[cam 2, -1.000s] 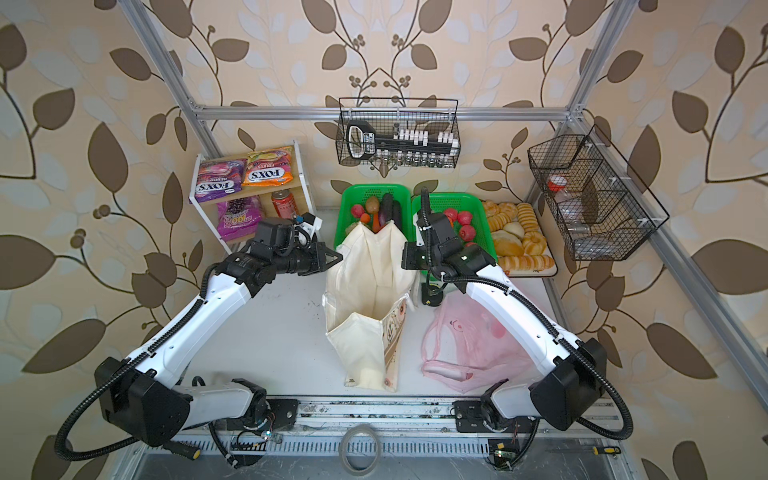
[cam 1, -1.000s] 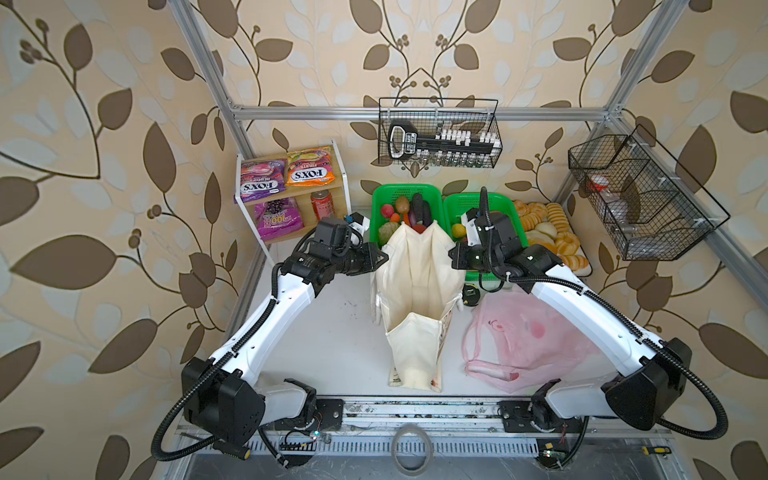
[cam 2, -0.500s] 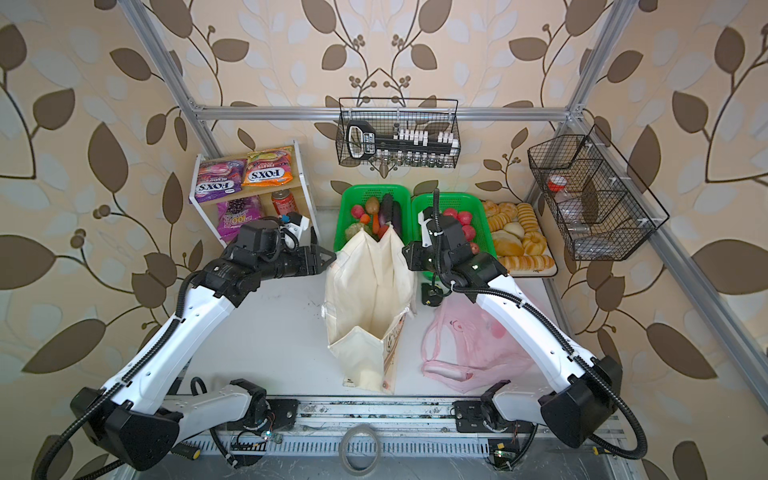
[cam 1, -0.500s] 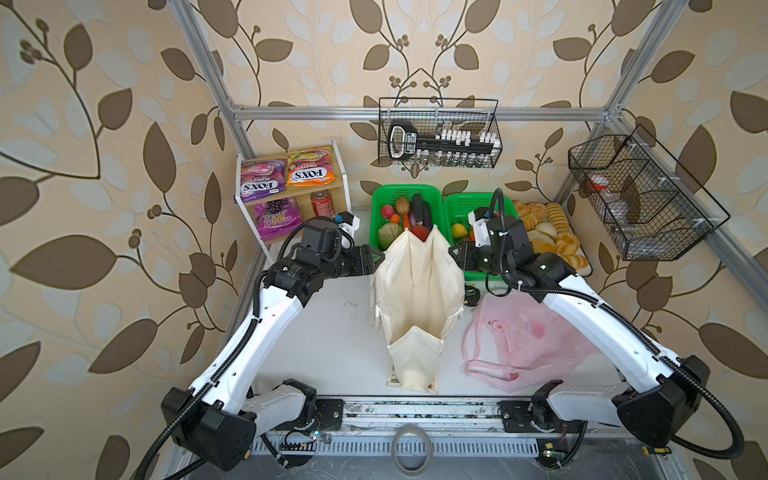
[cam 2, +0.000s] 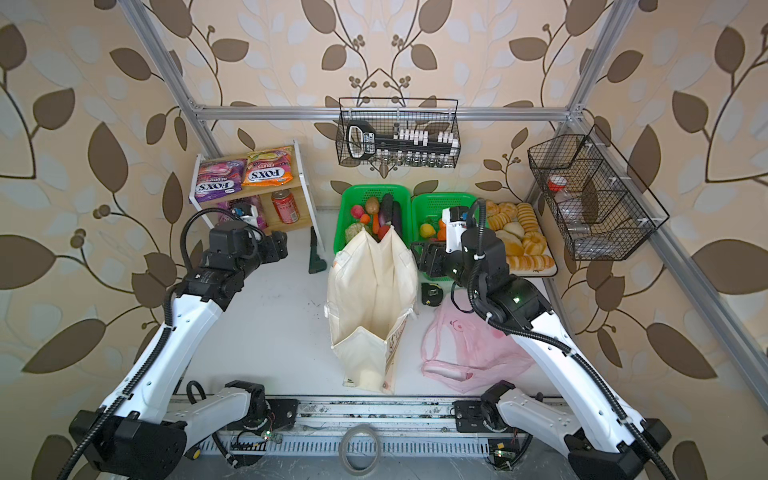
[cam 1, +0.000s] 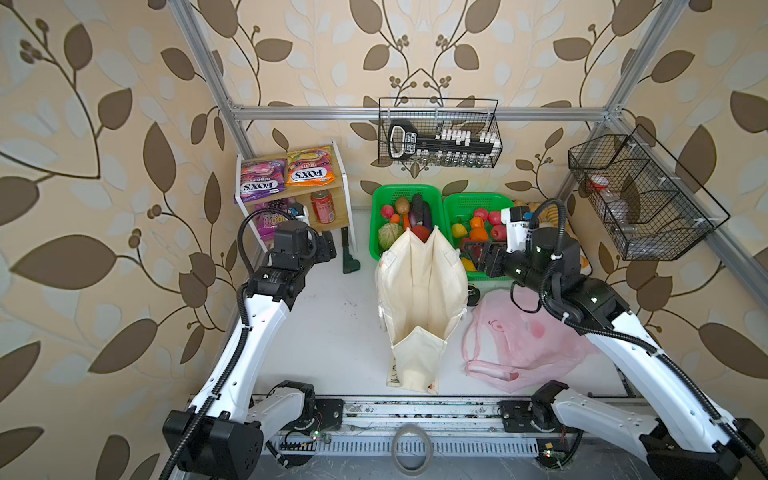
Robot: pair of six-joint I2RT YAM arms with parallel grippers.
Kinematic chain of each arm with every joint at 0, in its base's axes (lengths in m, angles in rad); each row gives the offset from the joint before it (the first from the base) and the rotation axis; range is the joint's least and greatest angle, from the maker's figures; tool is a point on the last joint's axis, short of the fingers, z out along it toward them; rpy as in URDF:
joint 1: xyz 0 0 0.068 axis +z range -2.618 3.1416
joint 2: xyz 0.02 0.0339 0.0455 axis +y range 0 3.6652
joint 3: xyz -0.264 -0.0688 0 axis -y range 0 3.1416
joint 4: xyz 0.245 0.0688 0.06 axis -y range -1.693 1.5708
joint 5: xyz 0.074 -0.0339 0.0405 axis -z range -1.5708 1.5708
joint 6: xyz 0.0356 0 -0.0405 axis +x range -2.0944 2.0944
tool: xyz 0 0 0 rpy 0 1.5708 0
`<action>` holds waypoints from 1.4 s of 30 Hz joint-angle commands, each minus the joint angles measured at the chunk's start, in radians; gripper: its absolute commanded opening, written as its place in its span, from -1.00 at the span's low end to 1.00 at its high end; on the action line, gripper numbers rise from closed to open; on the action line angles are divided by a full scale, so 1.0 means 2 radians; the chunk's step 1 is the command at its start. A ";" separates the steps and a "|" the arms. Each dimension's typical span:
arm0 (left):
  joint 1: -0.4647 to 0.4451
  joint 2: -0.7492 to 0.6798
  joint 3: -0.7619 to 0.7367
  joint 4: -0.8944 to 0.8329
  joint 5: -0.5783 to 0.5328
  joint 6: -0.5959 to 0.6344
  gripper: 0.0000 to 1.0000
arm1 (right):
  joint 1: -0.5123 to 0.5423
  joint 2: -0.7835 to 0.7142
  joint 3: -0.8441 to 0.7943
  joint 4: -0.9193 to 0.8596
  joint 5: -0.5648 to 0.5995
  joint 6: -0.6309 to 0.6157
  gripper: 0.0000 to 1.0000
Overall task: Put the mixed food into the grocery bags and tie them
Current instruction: 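Reach the left gripper to the shelf and grasp the red Coke can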
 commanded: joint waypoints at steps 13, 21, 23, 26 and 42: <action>0.003 0.155 -0.094 0.502 -0.035 0.099 0.66 | -0.002 -0.136 -0.123 0.075 0.135 -0.001 0.51; 0.013 0.242 -0.081 0.580 -0.060 0.095 0.82 | -0.003 -0.138 -0.128 0.064 0.137 -0.011 0.53; 0.016 0.258 -0.081 0.604 -0.052 0.097 0.83 | -0.003 -0.136 -0.131 0.064 0.135 -0.010 0.53; 0.018 0.280 -0.076 0.626 -0.048 0.098 0.83 | -0.004 -0.135 -0.138 0.060 0.134 -0.010 0.54; 0.024 0.367 -0.040 0.723 -0.051 0.110 0.85 | -0.007 -0.129 -0.169 0.061 0.128 -0.010 0.56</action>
